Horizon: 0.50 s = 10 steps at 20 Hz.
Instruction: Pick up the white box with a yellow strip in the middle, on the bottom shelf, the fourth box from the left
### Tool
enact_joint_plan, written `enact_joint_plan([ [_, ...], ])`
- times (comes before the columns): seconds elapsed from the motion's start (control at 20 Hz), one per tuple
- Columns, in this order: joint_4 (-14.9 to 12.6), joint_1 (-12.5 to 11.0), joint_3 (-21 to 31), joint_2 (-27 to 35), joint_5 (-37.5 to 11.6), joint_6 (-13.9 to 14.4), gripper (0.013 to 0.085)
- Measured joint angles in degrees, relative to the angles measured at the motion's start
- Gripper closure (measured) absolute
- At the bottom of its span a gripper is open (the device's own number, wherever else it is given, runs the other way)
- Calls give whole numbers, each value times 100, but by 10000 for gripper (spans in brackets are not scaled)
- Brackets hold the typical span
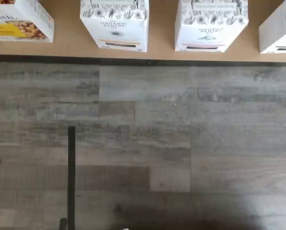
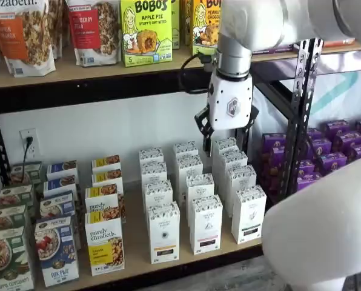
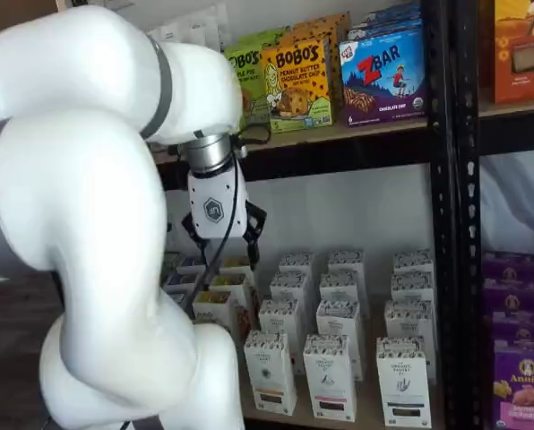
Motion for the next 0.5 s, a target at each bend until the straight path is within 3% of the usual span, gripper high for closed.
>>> enact_joint_plan([
  [0.5,-79,219,359,380,-880,245,130],
])
